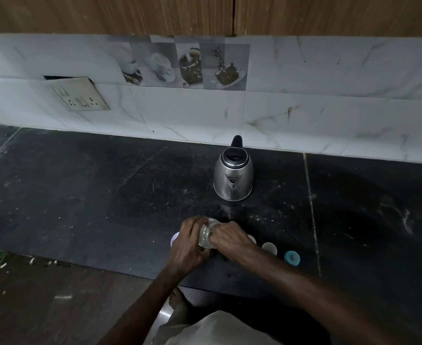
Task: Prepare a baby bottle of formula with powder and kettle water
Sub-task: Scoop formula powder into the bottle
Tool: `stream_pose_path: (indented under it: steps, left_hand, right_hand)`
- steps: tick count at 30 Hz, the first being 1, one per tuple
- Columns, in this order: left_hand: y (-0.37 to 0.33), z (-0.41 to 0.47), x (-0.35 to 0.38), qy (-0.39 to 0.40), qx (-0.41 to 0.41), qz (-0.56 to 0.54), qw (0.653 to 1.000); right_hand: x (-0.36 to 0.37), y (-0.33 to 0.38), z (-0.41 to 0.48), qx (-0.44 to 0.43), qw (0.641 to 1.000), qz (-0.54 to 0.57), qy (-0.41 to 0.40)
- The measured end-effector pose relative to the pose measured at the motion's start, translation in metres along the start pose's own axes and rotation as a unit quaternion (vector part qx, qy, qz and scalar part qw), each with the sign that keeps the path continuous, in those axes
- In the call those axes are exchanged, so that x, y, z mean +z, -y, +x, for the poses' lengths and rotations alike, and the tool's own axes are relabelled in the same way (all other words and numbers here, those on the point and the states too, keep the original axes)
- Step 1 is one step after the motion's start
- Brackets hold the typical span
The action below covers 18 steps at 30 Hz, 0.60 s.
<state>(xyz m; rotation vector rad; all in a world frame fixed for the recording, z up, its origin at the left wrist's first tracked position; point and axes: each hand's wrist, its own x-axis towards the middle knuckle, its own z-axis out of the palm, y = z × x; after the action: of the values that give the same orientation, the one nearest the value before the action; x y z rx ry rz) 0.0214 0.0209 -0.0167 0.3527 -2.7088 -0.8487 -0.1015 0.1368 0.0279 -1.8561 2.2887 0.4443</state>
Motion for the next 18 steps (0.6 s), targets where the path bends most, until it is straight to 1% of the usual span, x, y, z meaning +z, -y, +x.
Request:
stream_pose_path:
  steps: [5,7,10,12,14,16,18]
  left_hand:
    - [-0.001,0.007,-0.005,0.002,0.012,0.001,1.0]
    - [0.0,0.006,-0.003,0.007,0.008,-0.008,1.0]
    - [0.004,0.005,0.002,0.009,-0.004,-0.033,0.999]
    - [0.004,0.005,0.007,0.004,-0.007,-0.044,0.999]
    - [0.004,0.006,0.011,0.009,-0.014,-0.065,0.998]
    - [0.002,0.007,0.014,0.013,-0.025,-0.092,0.995]
    - [0.0,0.007,0.017,0.016,-0.051,-0.13,0.99]
  right_hand:
    - [-0.005,0.0,-0.003,0.044,0.998,0.027,-0.029]
    - [-0.007,0.002,-0.006,0.06,0.997,0.039,-0.029]
    - [-0.007,0.003,-0.01,0.083,0.992,0.081,-0.052]
    - [-0.009,0.004,-0.014,0.102,0.991,0.078,-0.04]
    - [-0.003,0.005,-0.013,0.114,0.99,0.069,-0.054]
    - [0.001,0.005,-0.014,0.118,0.988,0.091,-0.05]
    - [0.004,0.001,-0.014,0.108,0.988,0.082,-0.077]
